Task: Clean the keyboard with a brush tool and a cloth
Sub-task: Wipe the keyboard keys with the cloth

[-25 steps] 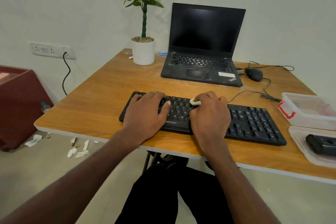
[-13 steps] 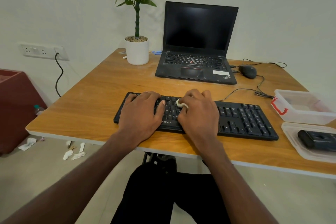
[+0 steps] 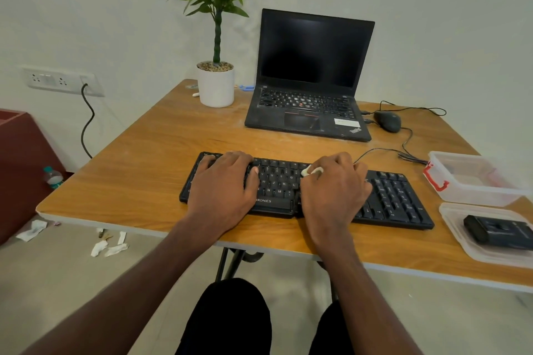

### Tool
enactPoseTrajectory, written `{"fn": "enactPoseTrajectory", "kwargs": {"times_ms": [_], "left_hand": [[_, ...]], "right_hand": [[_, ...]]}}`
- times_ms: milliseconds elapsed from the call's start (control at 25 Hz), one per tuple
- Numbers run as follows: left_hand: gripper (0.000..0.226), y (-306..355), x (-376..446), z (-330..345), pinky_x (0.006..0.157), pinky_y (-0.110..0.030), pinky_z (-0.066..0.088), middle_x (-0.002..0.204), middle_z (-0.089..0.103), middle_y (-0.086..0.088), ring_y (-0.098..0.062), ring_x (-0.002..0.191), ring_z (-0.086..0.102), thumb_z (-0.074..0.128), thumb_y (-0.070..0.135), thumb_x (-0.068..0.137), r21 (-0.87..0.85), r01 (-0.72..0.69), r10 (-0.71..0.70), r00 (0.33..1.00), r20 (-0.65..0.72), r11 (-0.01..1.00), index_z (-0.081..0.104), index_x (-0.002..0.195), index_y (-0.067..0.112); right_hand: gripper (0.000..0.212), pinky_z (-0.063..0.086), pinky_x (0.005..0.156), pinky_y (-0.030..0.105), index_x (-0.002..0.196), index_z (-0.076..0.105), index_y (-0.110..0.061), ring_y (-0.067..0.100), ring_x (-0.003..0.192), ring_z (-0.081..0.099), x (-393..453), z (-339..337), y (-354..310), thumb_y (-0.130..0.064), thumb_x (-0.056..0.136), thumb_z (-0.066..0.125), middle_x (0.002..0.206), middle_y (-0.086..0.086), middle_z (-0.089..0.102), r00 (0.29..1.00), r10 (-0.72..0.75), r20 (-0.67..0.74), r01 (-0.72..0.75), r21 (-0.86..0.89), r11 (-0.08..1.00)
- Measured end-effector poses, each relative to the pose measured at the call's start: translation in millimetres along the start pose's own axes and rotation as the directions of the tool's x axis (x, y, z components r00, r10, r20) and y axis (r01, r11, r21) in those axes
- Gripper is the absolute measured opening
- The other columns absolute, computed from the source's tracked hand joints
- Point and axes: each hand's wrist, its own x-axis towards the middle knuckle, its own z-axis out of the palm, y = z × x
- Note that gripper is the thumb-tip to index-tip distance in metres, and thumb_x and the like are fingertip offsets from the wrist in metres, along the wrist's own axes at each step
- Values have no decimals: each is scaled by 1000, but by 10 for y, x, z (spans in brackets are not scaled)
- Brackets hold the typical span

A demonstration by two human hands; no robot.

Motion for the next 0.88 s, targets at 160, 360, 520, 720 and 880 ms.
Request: {"fn": "enactPoseTrajectory", "kwargs": {"times_ms": [160, 360, 520, 720, 880], "left_hand": [[46, -23, 8, 24, 119, -47, 33, 136, 66, 6, -13, 127, 58, 29, 46, 106, -1, -3, 3, 1000, 1, 1000, 61, 132, 25], [49, -23, 18, 3, 123, -50, 31, 148, 60, 3, -15, 142, 50, 30, 47, 107, -7, 0, 1, 999, 47, 1000, 58, 140, 24], [47, 29, -5, -53, 124, -50, 30, 154, 56, -1, -18, 146, 46, 37, 44, 109, 3, 34, -34, 997, 76, 999, 59, 144, 21], [51, 325, 18, -26, 120, -48, 35, 147, 61, 2, -16, 138, 53, 36, 52, 107, -38, 40, -38, 998, 59, 998, 61, 141, 22], [52, 412, -40, 43, 118, -49, 36, 145, 63, -2, -20, 137, 55, 41, 48, 102, 18, 9, -10, 998, 56, 1000, 65, 137, 17]], "right_hand": [[16, 40, 78, 37, 97, 79, -23, 17, 95, 47, -31, 32, -13, -19, 83, 71, 100, -9, 64, 973, -225, 50, 224, 27, 974], [18, 40, 80, 40, 99, 78, -30, 20, 102, 48, 25, 12, 11, -21, 84, 71, 109, -8, 59, 996, 84, -25, -83, 37, 996], [22, 37, 83, 40, 105, 78, -30, 19, 105, 48, 5, -14, -26, -23, 87, 68, 112, -9, 62, 999, -17, 43, 16, 26, 1000], [33, 41, 84, 40, 113, 77, -34, 16, 104, 45, 14, -110, -29, -14, 88, 68, 116, -12, 61, 956, -207, 210, 211, 3, 978], [31, 44, 92, 47, 118, 75, -30, 23, 112, 48, 250, -316, 145, -20, 90, 69, 118, -4, 59, 975, -23, 223, 58, -150, 987]]}}
